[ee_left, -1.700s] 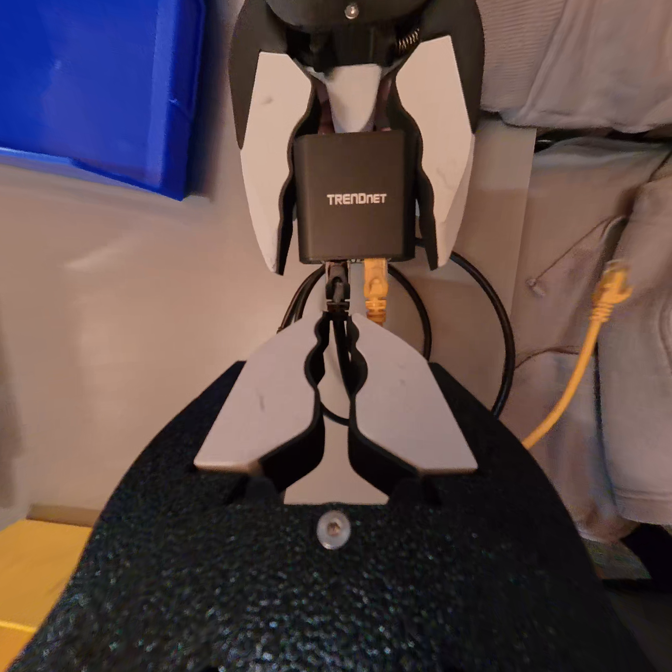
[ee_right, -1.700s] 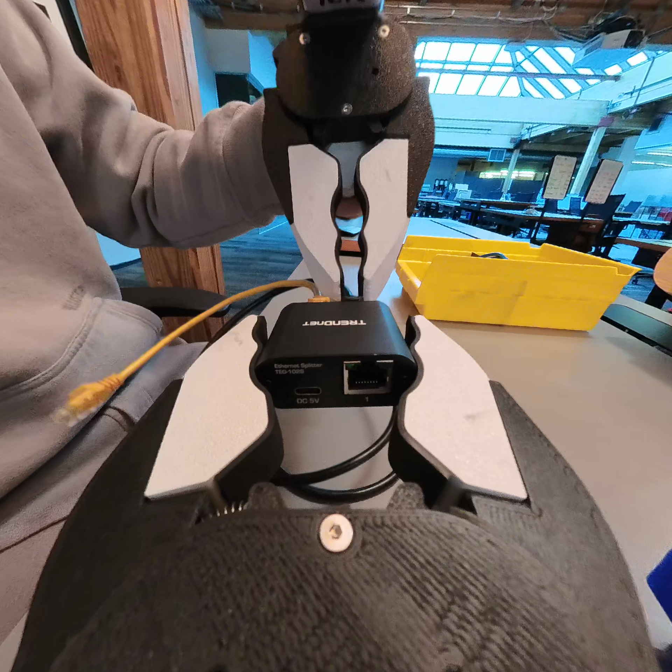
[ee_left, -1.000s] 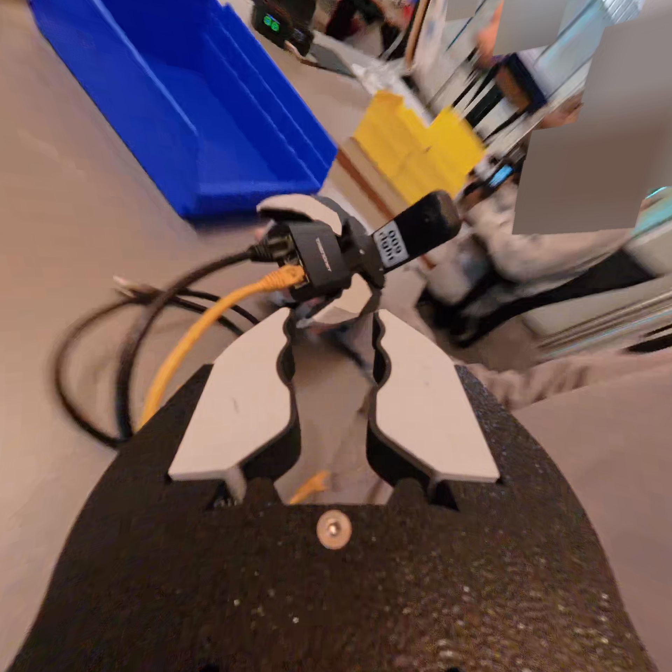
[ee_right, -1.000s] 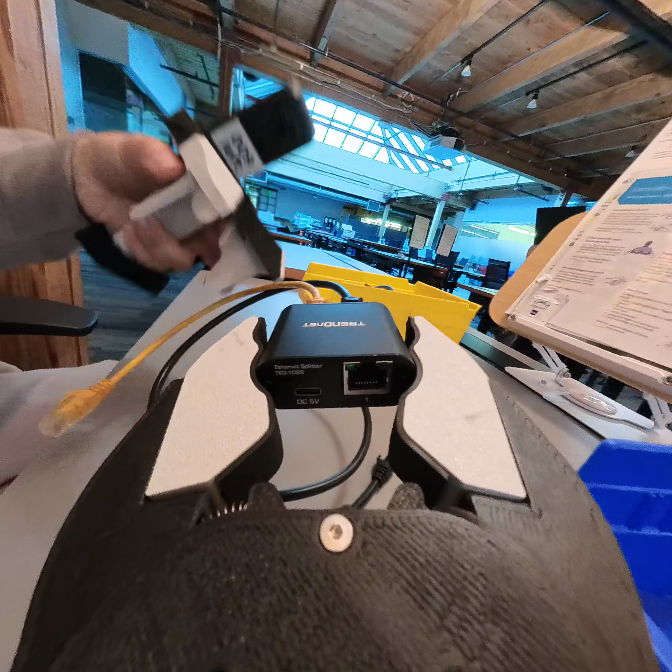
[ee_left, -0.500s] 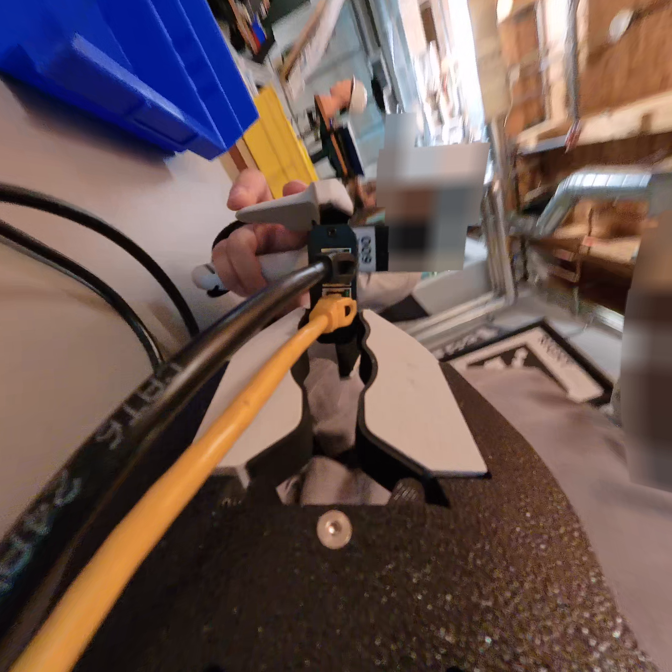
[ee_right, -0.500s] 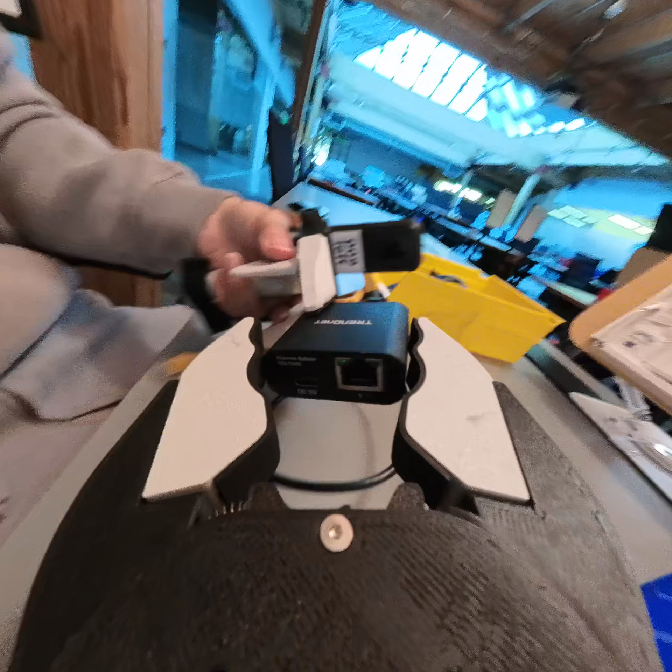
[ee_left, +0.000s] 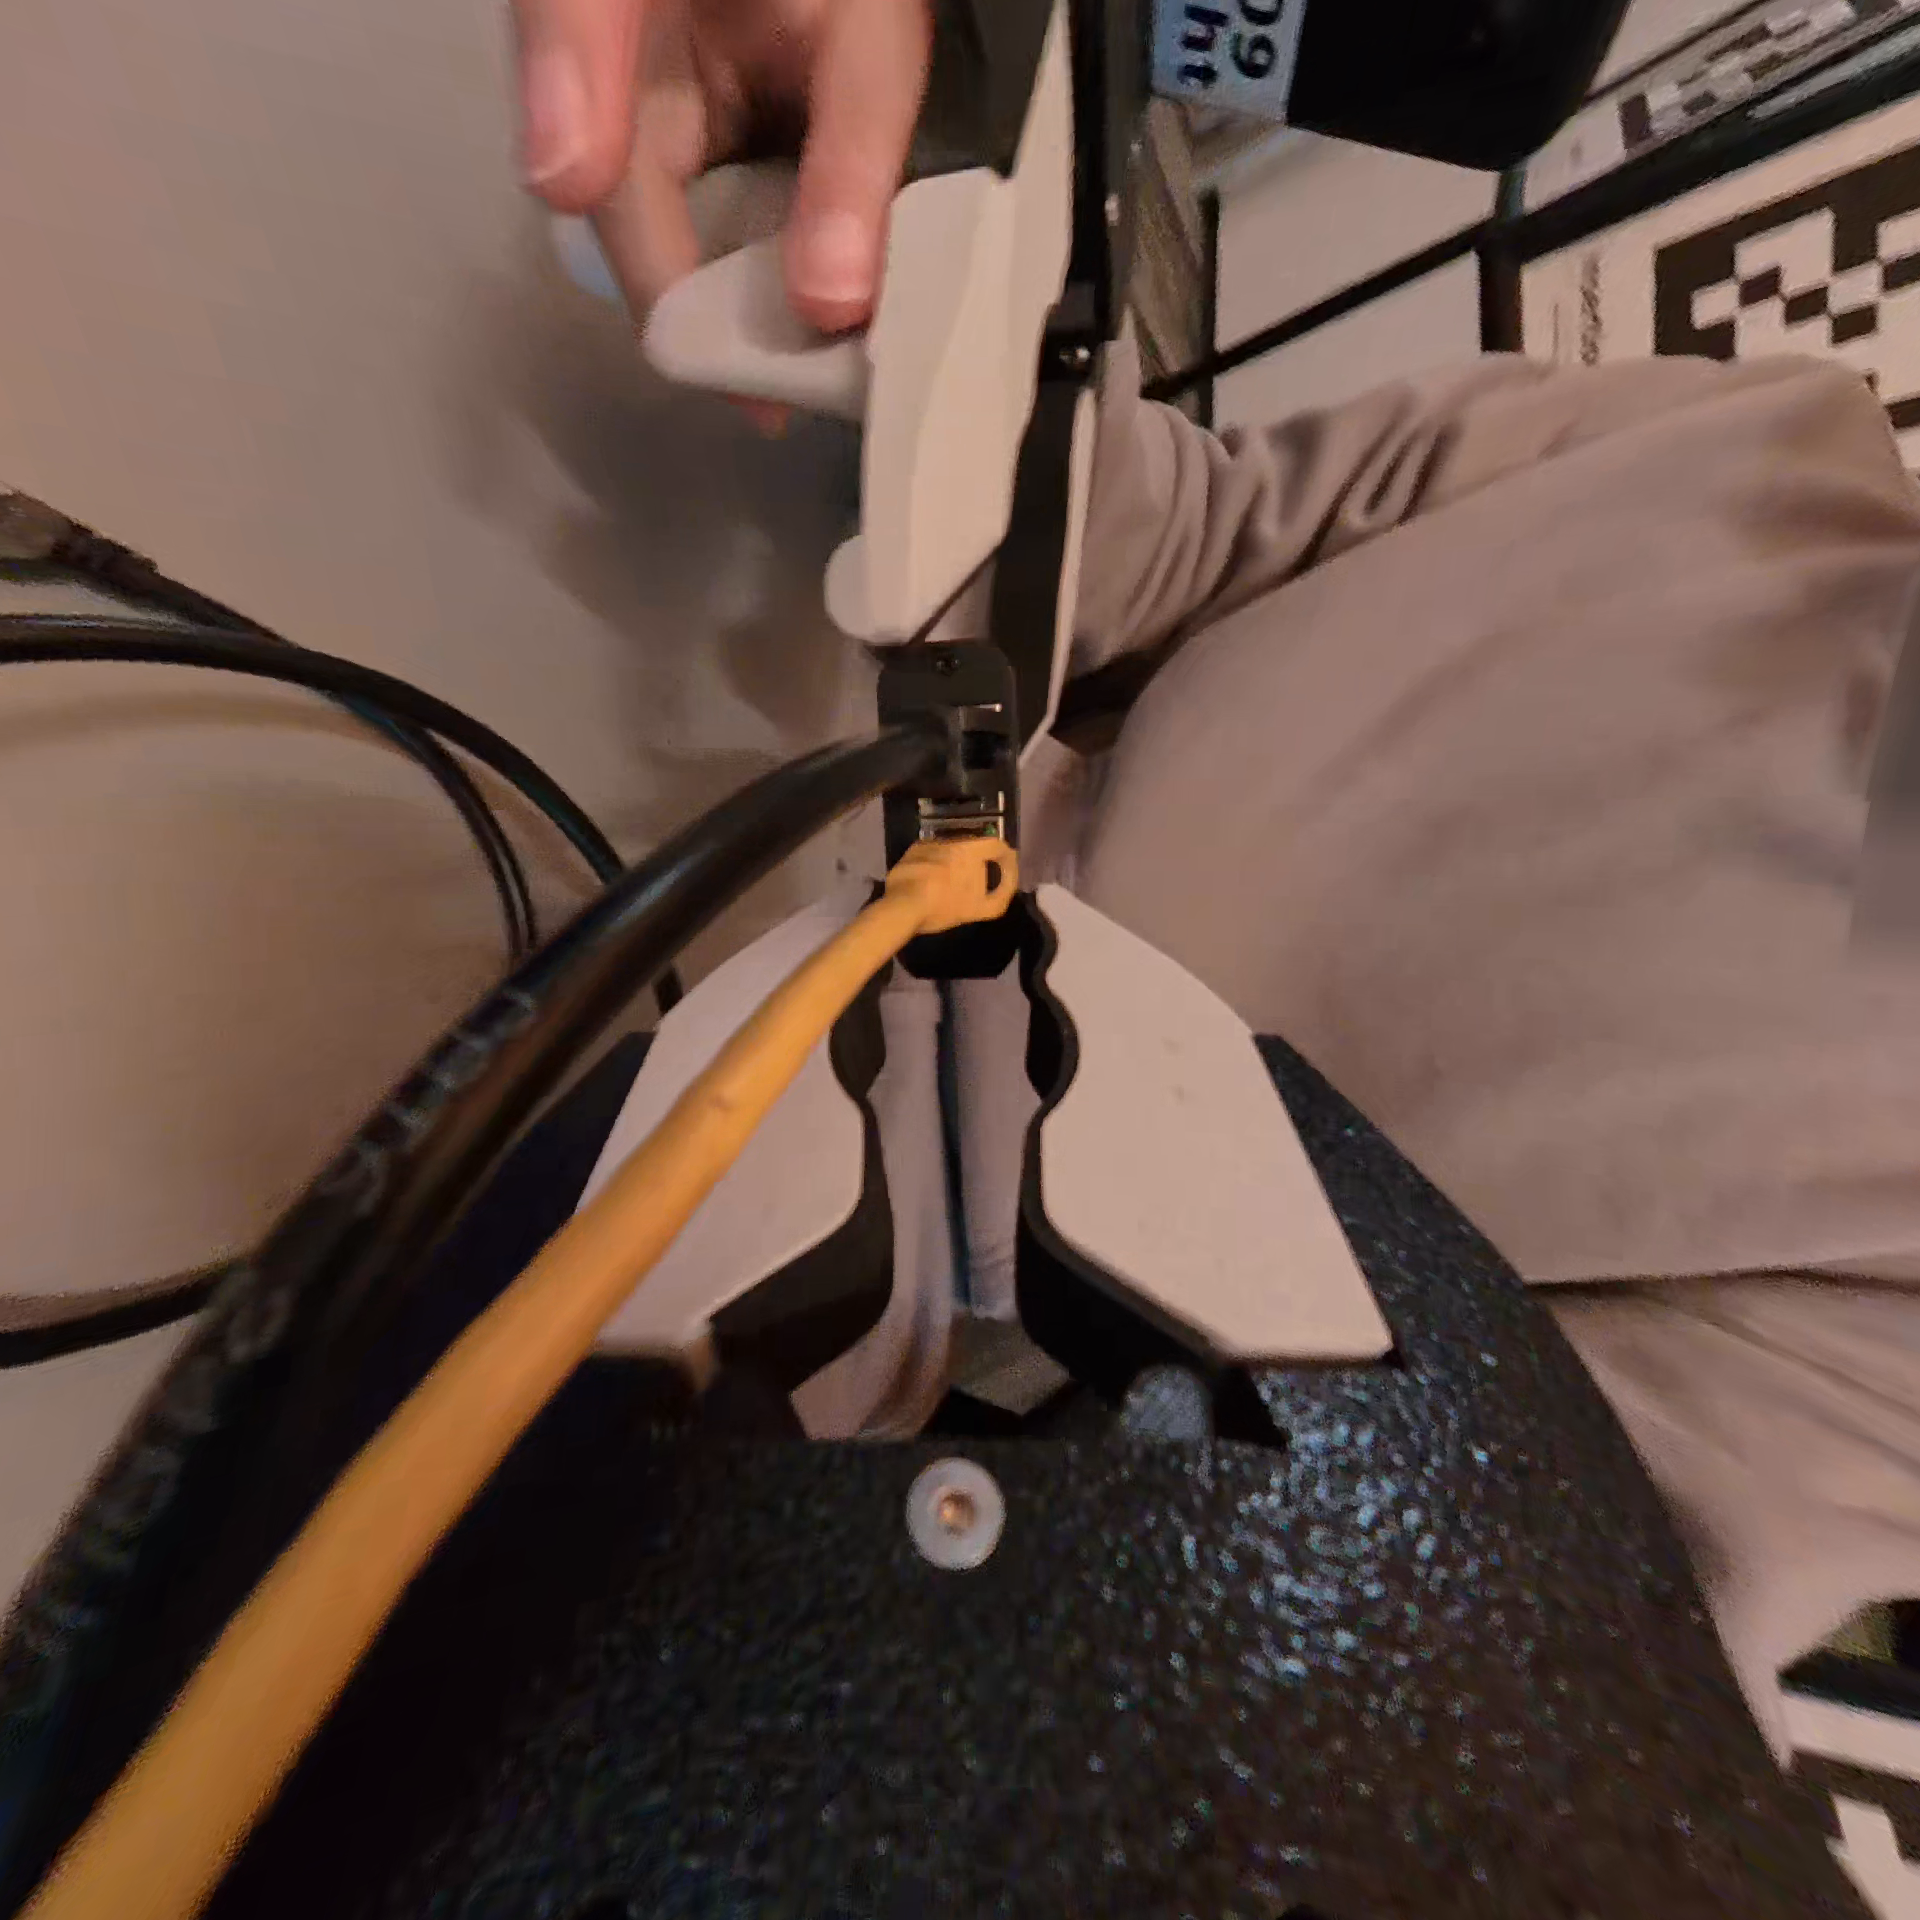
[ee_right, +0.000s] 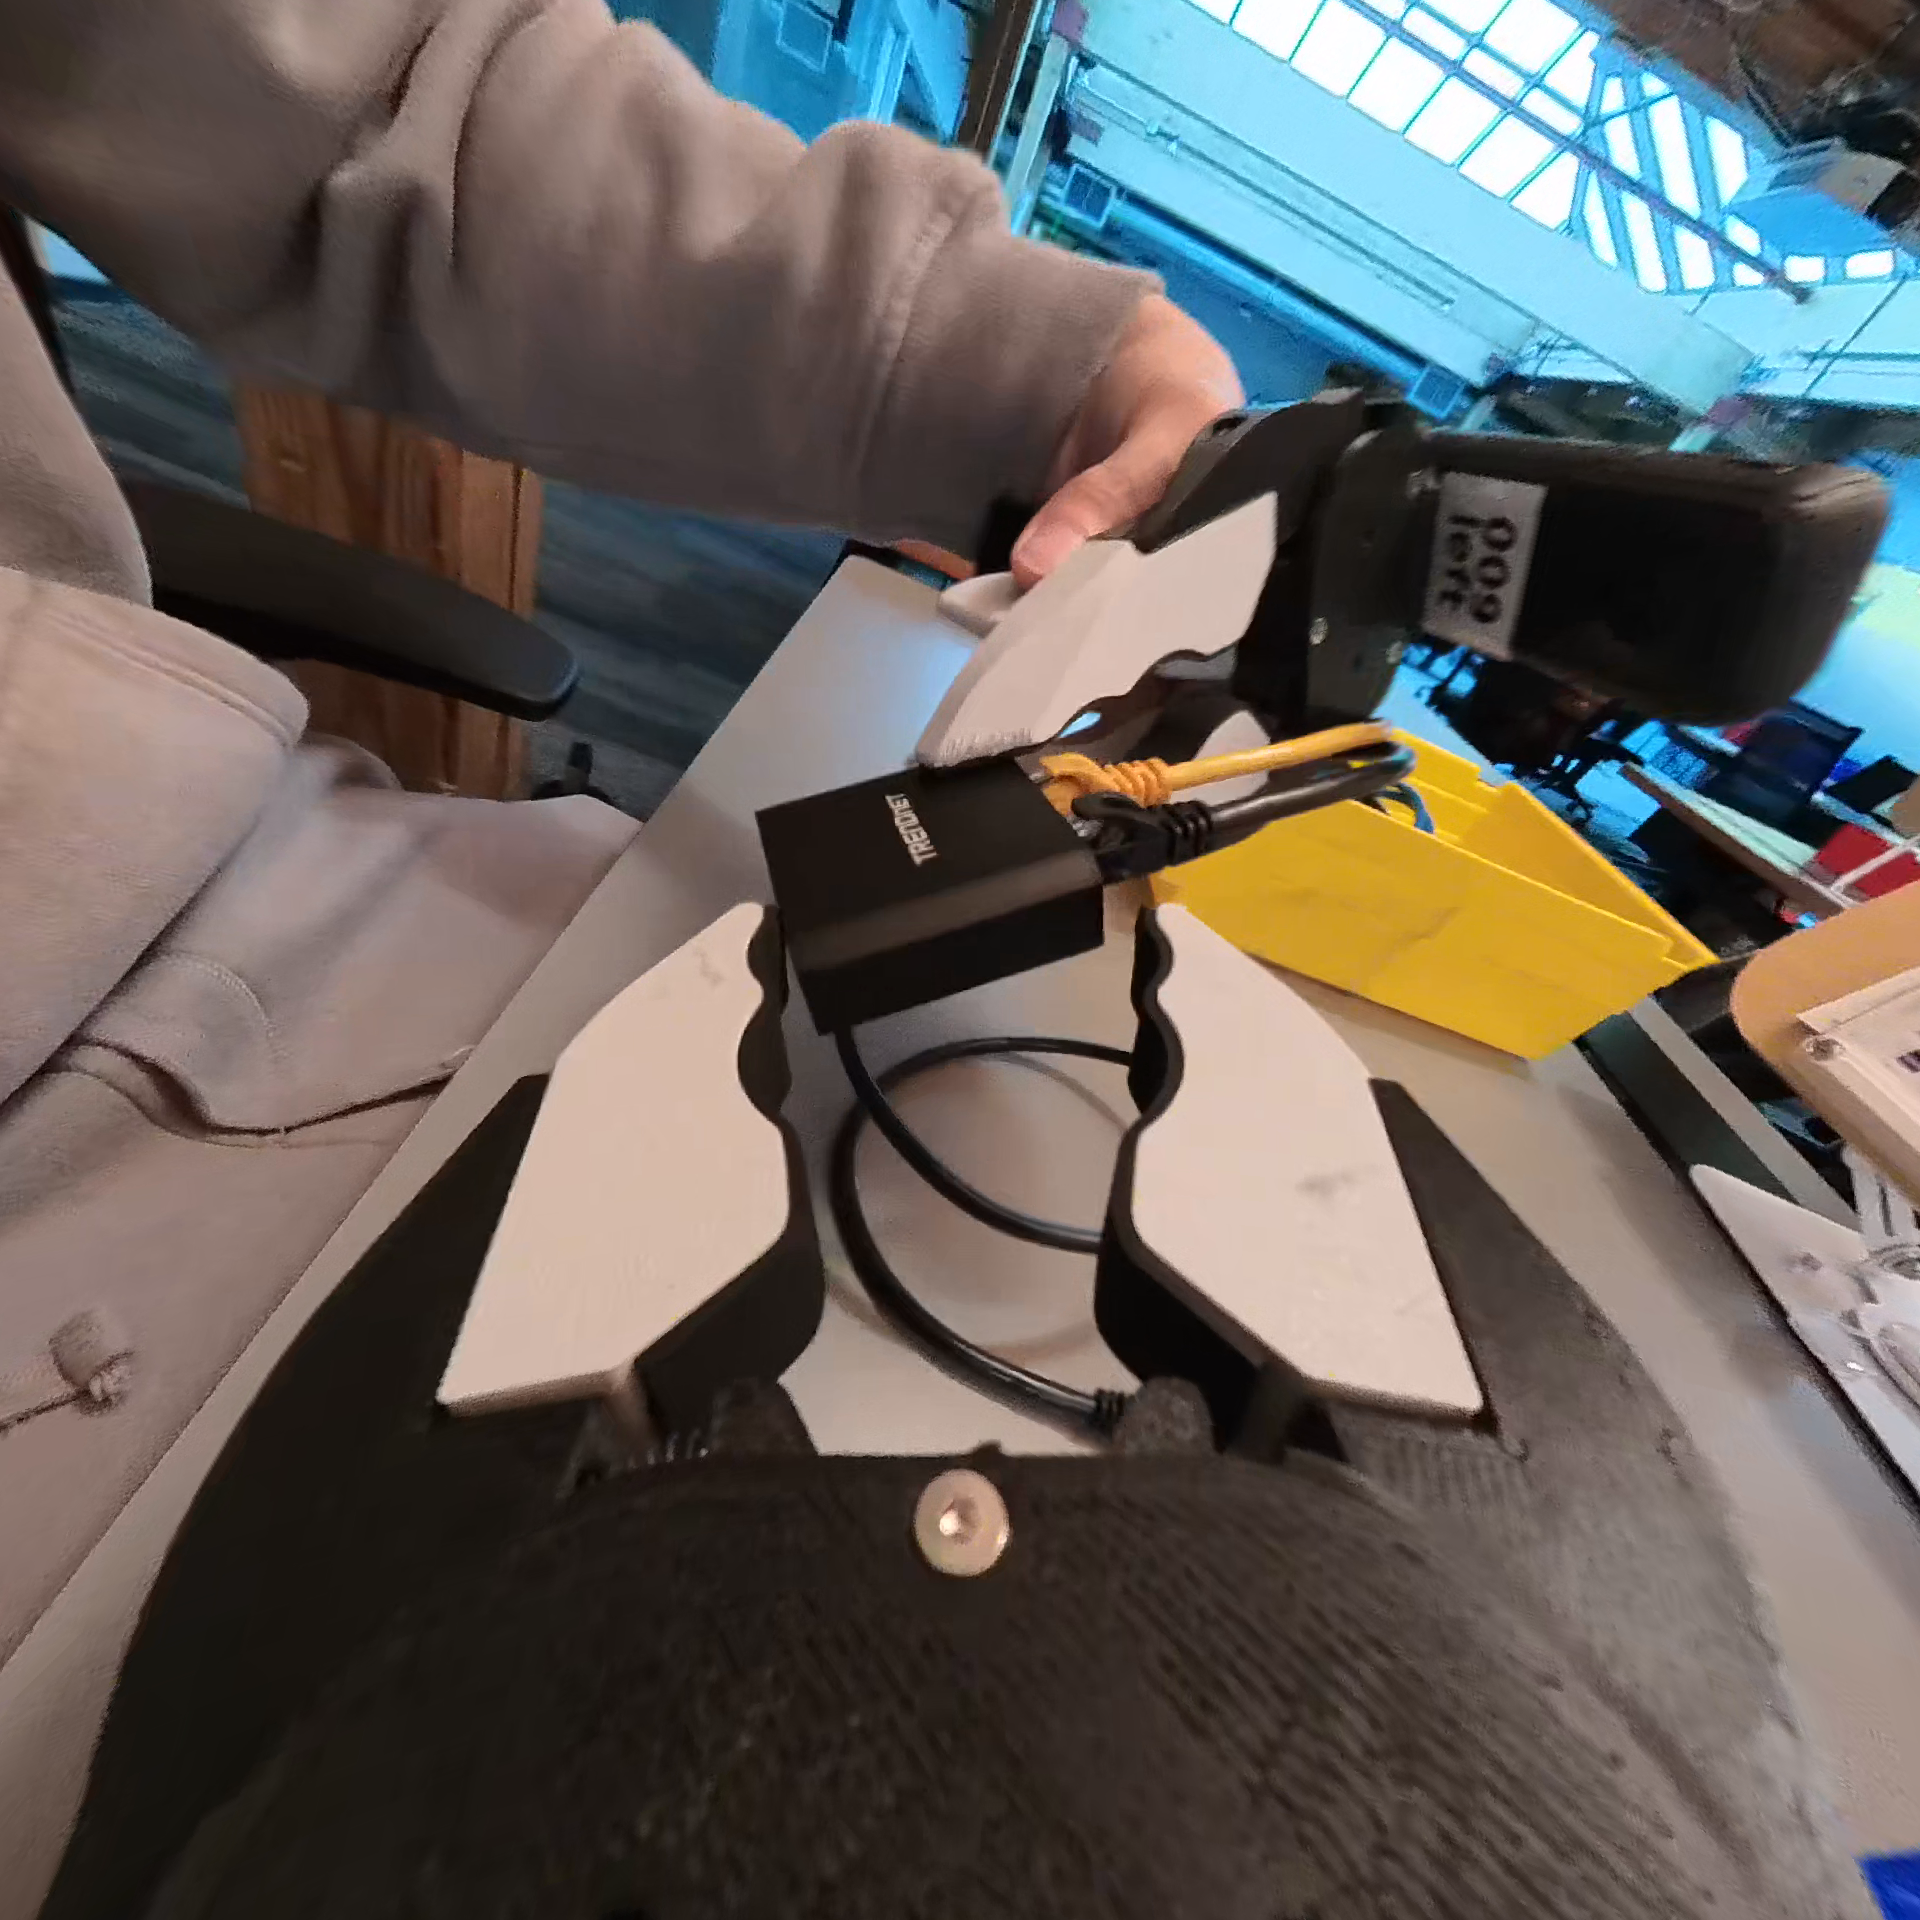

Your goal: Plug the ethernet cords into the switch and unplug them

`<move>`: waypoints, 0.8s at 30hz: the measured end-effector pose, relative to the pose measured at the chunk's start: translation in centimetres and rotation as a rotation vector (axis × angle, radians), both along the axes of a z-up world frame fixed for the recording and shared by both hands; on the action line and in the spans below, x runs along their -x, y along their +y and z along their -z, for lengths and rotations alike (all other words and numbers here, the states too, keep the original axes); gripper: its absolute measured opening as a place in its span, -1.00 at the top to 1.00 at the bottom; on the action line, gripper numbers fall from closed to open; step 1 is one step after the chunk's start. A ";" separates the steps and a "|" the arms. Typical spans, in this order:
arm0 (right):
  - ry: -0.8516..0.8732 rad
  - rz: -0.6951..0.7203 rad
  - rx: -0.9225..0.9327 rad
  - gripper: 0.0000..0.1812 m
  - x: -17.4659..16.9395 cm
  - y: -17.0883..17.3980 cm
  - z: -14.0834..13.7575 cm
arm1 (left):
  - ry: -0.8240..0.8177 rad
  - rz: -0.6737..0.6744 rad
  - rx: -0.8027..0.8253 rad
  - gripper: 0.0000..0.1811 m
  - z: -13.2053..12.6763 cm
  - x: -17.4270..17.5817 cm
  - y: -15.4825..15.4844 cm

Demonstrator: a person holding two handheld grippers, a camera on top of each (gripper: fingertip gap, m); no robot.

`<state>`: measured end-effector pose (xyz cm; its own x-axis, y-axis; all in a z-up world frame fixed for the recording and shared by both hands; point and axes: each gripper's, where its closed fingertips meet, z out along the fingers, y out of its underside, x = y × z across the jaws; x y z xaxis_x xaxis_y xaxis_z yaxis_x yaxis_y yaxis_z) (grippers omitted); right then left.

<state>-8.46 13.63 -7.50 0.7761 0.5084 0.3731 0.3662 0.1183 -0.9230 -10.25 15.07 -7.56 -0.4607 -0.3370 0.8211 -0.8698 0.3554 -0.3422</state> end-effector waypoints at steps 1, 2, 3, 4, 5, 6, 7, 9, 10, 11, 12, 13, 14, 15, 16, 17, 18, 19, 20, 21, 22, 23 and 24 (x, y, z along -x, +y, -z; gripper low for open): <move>-0.005 -0.006 0.008 0.30 0.2 0.2 0.2 | 0.006 0.013 0.001 0.75 0.0 -0.1 -0.1; -0.014 -0.006 0.005 0.31 0.3 0.3 0.4 | 0.009 0.021 -0.008 0.75 0.2 -0.2 -0.2; -0.036 0.000 -0.003 0.32 0.2 0.4 0.4 | 0.007 0.031 -0.018 0.75 0.3 -0.3 -0.2; -0.057 0.018 -0.015 0.32 -0.1 0.5 0.4 | -0.006 0.029 -0.022 0.75 0.3 -0.6 0.0; -0.073 0.051 -0.031 0.32 -0.6 0.7 0.3 | -0.025 0.005 -0.018 0.75 0.3 -1.1 0.1; -0.078 0.096 -0.048 0.32 -1.3 1.0 0.2 | -0.054 -0.034 -0.007 0.75 0.0 -1.8 0.3; -0.072 0.163 -0.061 0.32 -2.2 1.4 -0.1 | -0.101 -0.098 0.004 0.75 -0.2 -2.9 0.5; -0.050 0.357 -0.100 0.32 -4.9 2.4 -1.0 | -0.190 -0.329 0.031 0.71 -1.2 -6.0 1.5; -0.034 0.456 -0.129 0.32 -6.1 2.7 -1.5 | -0.224 -0.442 0.063 0.65 -1.9 -7.1 2.1; -0.006 0.538 -0.153 0.32 -7.1 3.0 -2.0 | -0.260 -0.543 0.083 0.58 -2.3 -7.9 2.7; 0.018 0.611 -0.179 0.32 -7.9 3.1 -2.4 | -0.295 -0.621 0.093 0.55 -2.2 -8.2 3.1; 0.033 0.663 -0.209 0.32 -8.3 3.2 -2.8 | -0.313 -0.664 0.099 0.51 -1.9 -8.0 3.1; 0.052 0.693 -0.230 0.32 -8.4 3.4 -3.0 | -0.313 -0.688 0.111 0.48 -1.4 -7.6 2.8; 0.071 0.701 -0.247 0.32 -8.2 3.5 -3.0 | -0.305 -0.711 0.148 0.45 -1.0 -7.3 2.3; 0.085 0.695 -0.264 0.32 -7.8 3.8 -3.1 | -0.295 -0.737 0.219 0.44 -1.1 -7.2 1.8; 0.084 0.709 -0.275 0.32 -7.5 4.0 -3.0 | -0.277 -0.759 0.318 0.45 -1.4 -7.1 1.3; 0.074 0.742 -0.273 0.32 -7.4 4.3 -2.8 | -0.245 -0.774 0.419 0.45 -1.8 -7.0 1.0; 0.065 0.754 -0.273 0.32 -7.1 4.6 -2.7 | -0.213 -0.783 0.510 0.47 -2.2 -7.0 1.0; 0.069 0.743 -0.288 0.32 -6.5 4.8 -2.9 | -0.196 -0.798 0.577 0.52 -2.4 -7.0 1.1; 0.071 0.728 -0.291 0.32 -6.0 5.0 -2.9 | -0.197 -0.819 0.612 0.69 -2.3 -7.0 1.3; 0.063 0.728 -0.281 0.32 -5.9 5.1 -2.8 | -0.211 -0.834 0.636 0.73 -2.3 -7.0 1.5; 0.066 0.702 -0.266 0.32 -5.7 5.2 -2.7 | -0.219 -0.850 0.639 0.73 -2.2 -6.9 1.6; 0.078 0.645 -0.245 0.33 -5.4 5.3 -2.5 | -0.232 -0.850 0.623 0.74 -2.1 -6.7 1.7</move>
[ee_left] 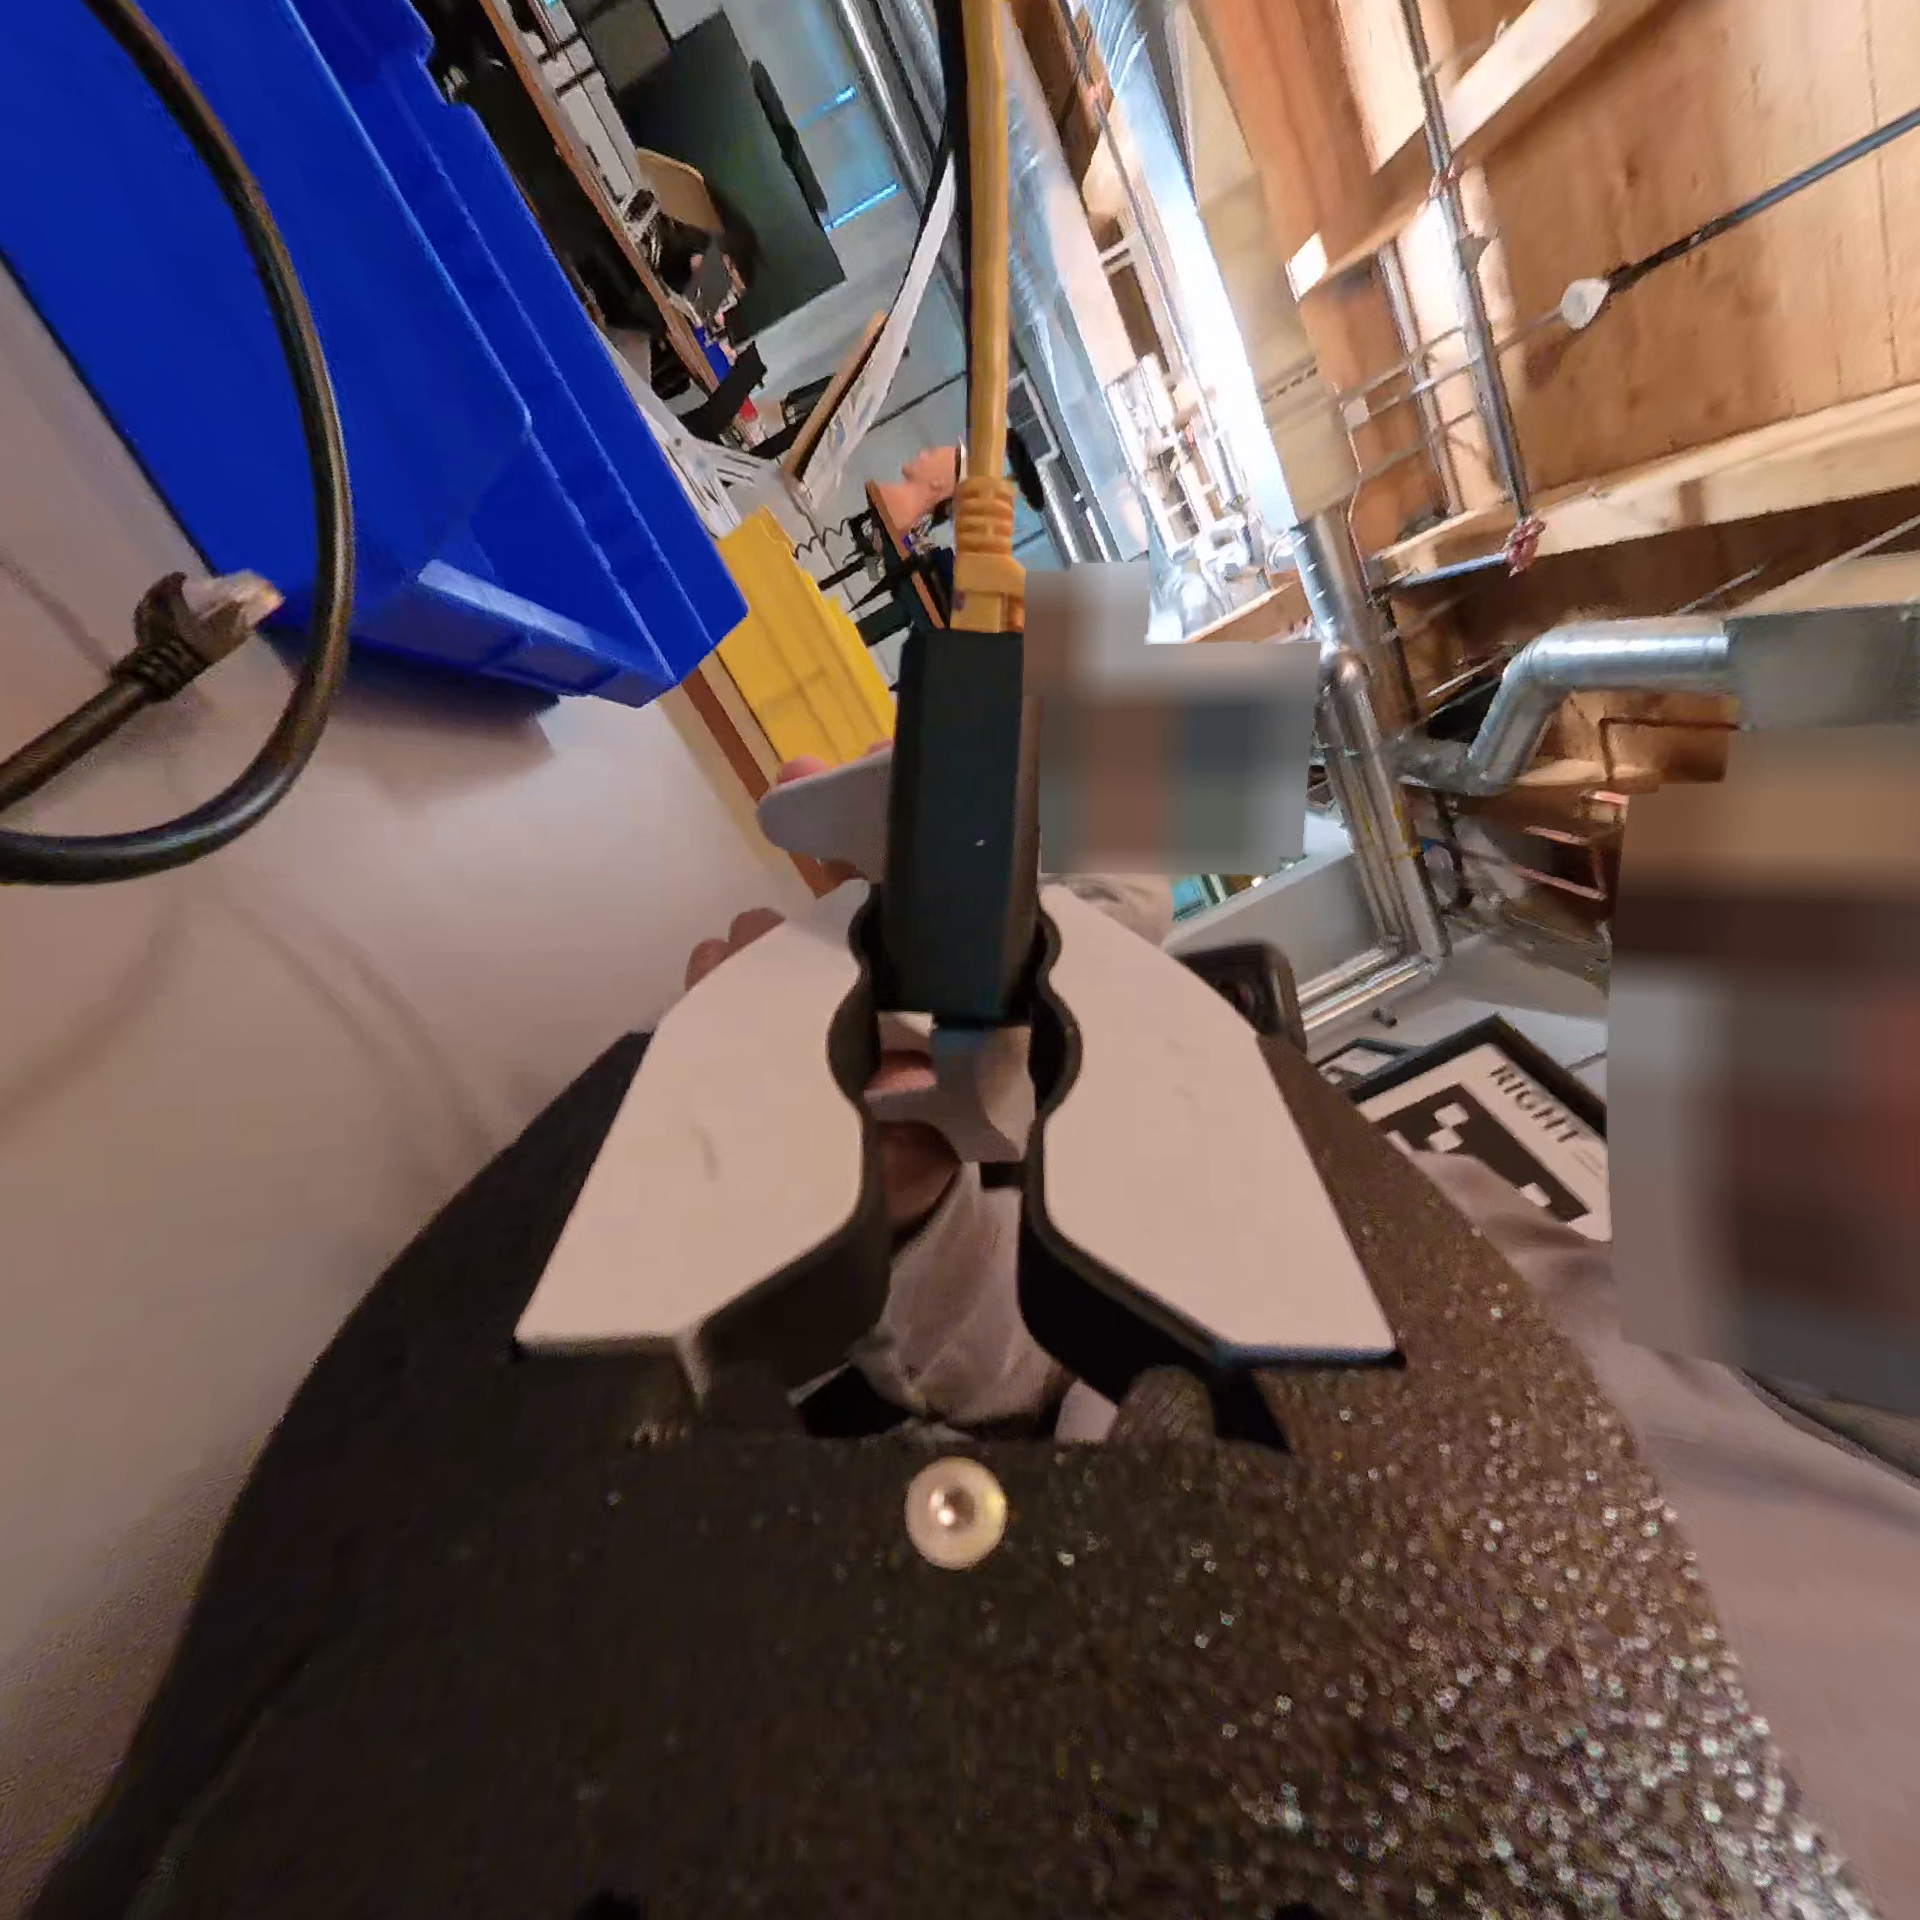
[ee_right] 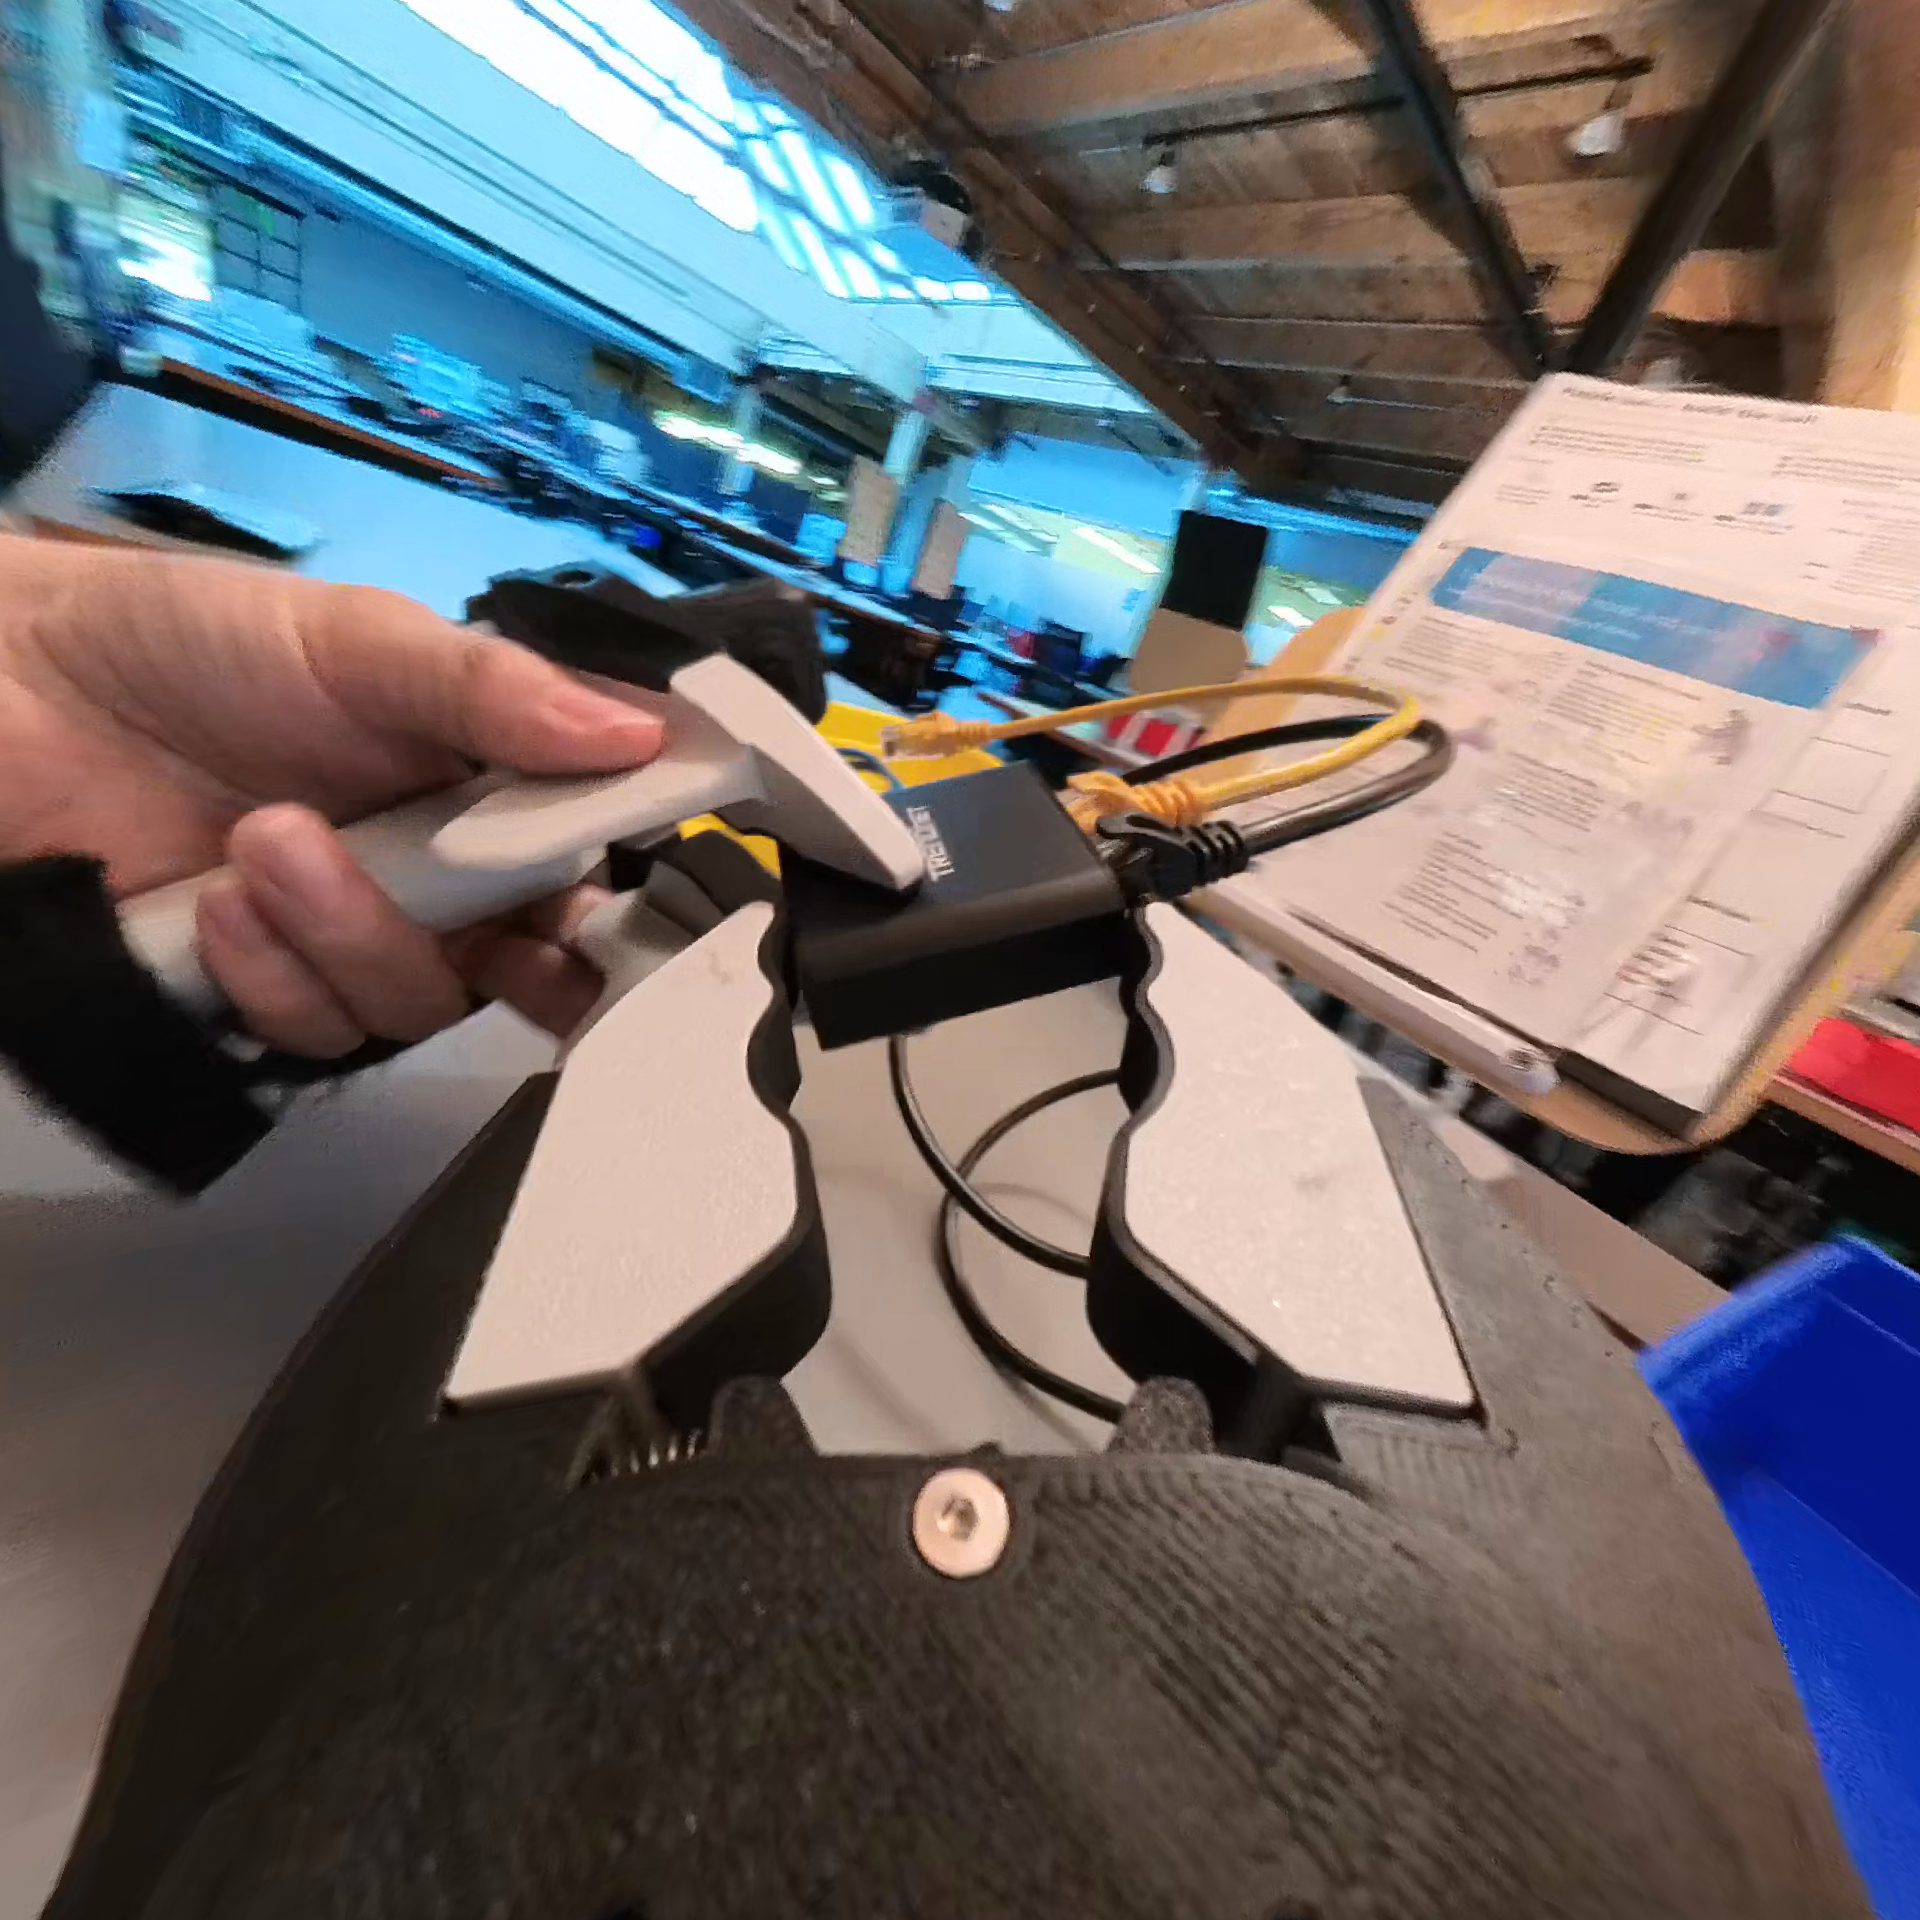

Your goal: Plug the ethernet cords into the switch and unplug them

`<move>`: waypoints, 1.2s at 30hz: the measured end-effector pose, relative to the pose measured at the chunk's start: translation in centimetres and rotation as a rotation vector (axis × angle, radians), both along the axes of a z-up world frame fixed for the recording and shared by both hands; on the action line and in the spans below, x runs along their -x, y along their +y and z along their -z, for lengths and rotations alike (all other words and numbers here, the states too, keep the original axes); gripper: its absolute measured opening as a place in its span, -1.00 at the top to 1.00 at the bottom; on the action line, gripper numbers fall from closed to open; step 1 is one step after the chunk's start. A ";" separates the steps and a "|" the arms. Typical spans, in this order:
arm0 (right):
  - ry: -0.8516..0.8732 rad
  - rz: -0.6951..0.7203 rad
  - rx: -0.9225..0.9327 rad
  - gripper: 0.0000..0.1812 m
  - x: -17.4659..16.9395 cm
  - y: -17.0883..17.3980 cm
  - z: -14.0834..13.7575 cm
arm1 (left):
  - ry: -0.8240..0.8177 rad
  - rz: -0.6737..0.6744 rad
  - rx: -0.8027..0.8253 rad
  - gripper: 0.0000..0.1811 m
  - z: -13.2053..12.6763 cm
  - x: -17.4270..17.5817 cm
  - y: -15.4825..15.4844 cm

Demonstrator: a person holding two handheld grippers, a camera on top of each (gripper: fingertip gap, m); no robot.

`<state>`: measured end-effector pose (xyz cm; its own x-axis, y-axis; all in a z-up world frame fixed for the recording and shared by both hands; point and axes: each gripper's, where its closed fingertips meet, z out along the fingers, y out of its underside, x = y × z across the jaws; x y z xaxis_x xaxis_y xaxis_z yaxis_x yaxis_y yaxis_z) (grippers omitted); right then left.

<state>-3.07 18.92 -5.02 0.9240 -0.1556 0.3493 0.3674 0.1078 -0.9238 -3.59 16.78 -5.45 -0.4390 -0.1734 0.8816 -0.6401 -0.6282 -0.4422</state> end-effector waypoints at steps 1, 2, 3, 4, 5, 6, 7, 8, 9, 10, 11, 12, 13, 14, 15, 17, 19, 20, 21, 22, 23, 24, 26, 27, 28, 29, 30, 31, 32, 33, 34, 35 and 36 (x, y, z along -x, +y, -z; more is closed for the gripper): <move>-0.009 -0.076 0.043 0.30 0.4 -0.1 0.4 | 0.003 0.001 -0.039 0.75 0.2 0.3 0.1; -0.038 -0.153 0.110 0.28 1.0 -0.4 1.0 | 0.026 0.012 -0.083 0.75 0.4 0.7 0.4; -0.088 -0.203 0.164 0.25 1.3 -1.0 1.2 | 0.065 0.041 -0.122 0.75 0.7 1.2 0.6; -0.146 -0.206 0.179 0.22 1.3 -1.6 0.8 | 0.109 0.082 -0.172 0.75 0.9 1.8 0.8; -0.196 -0.201 0.177 0.18 1.3 -2.3 0.1 | 0.149 0.128 -0.247 0.75 1.4 2.4 1.1; -0.214 -0.204 0.173 0.15 1.4 -2.8 -0.7 | 0.187 0.185 -0.329 0.75 1.9 3.1 1.5; -0.204 -0.216 0.168 0.12 1.8 -3.1 -1.6 | 0.221 0.260 -0.390 0.75 2.3 4.0 1.7; -0.182 -0.242 0.168 0.11 2.5 -3.2 -2.3 | 0.250 0.336 -0.428 0.75 2.3 4.8 2.0; -0.155 -0.279 0.181 0.11 3.5 -3.2 -2.7 | 0.274 0.398 -0.455 0.75 2.1 5.4 2.3; -0.128 -0.321 0.201 0.09 4.6 -3.0 -2.9 | 0.295 0.464 -0.470 0.75 1.8 5.9 2.4; -0.108 -0.360 0.226 0.05 5.9 -2.8 -3.0 | 0.314 0.547 -0.478 0.75 1.4 6.6 2.4; -0.107 -0.377 0.252 0.04 6.9 -2.5 -3.1 | 0.336 0.631 -0.491 0.75 1.2 7.3 2.5; -0.125 -0.358 0.263 0.04 7.5 -2.2 -3.3 | 0.364 0.698 -0.521 0.75 1.2 7.9 2.5; -0.156 -0.329 0.267 0.00 7.8 -1.9 -3.7 | 0.389 0.741 -0.565 0.75 1.5 8.2 2.5; -0.192 -0.306 0.261 0.00 8.1 -1.7 -4.0 | 0.408 0.775 -0.601 0.75 1.7 8.3 2.5; -0.216 -0.281 0.241 0.08 8.3 -1.4 -4.3 | 0.395 0.816 -0.589 0.75 1.4 8.0 1.8; -0.228 -0.290 0.239 0.09 8.0 -1.2 -3.6 | 0.339 0.857 -0.495 0.74 0.4 7.8 0.9; -0.231 -0.268 0.226 0.10 7.3 -1.2 -3.4 | 0.313 0.875 -0.467 0.74 0.3 7.9 0.6; -0.240 -0.259 0.210 0.11 6.8 -1.3 -3.4 | 0.292 0.896 -0.458 0.74 0.4 8.0 0.4; -0.255 -0.272 0.201 0.13 6.6 -1.5 -3.2 | 0.288 0.914 -0.455 0.74 0.8 8.2 0.4; -0.259 -0.285 0.221 0.22 6.3 -1.8 -2.8 | 0.284 0.925 -0.452 0.74 1.1 8.2 0.3; -0.257 -0.309 0.267 0.36 6.2 -2.0 -2.1 | 0.276 0.942 -0.441 0.75 1.3 8.4 0.3; -0.237 -0.382 0.339 0.46 6.5 -2.5 -0.7 | 0.253 0.976 -0.461 0.75 1.7 8.7 0.2; -0.219 -0.416 0.345 0.46 6.8 -2.6 -0.5 | 0.248 1.001 -0.487 0.75 1.9 9.0 0.1; -0.203 -0.445 0.352 0.49 7.1 -2.8 -0.2 | 0.239 1.027 -0.505 0.75 2.1 9.1 0.1; -0.206 -0.453 0.361 0.51 7.2 -2.9 0.0 | 0.235 1.044 -0.518 0.74 2.2 9.2 0.0; -0.223 -0.448 0.364 0.46 7.1 -3.0 0.0 | 0.239 1.048 -0.521 0.74 2.2 9.0 -0.1; -0.235 -0.460 0.370 0.24 7.3 -3.2 0.2 | 0.242 1.046 -0.508 0.74 2.2 8.7 -0.2; -0.228 -0.493 0.394 -0.01 7.7 -3.4 0.5 | 0.245 1.040 -0.490 0.75 2.0 8.3 -0.3; -0.207 -0.528 0.406 -0.04 8.2 -3.6 0.7 | 0.247 1.034 -0.489 0.75 2.1 8.0 -0.4; -0.200 -0.563 0.404 -0.03 8.7 -3.7 0.8 | 0.244 1.034 -0.496 0.75 2.2 7.8 -0.5; -0.202 -0.546 0.404 -0.04 8.5 -3.5 1.0 | 0.235 1.042 -0.494 0.74 2.1 7.7 -0.6; -0.209 -0.480 0.423 -0.11 7.4 -2.9 1.4 | 0.223 1.045 -0.489 0.74 2.1 7.6 -0.8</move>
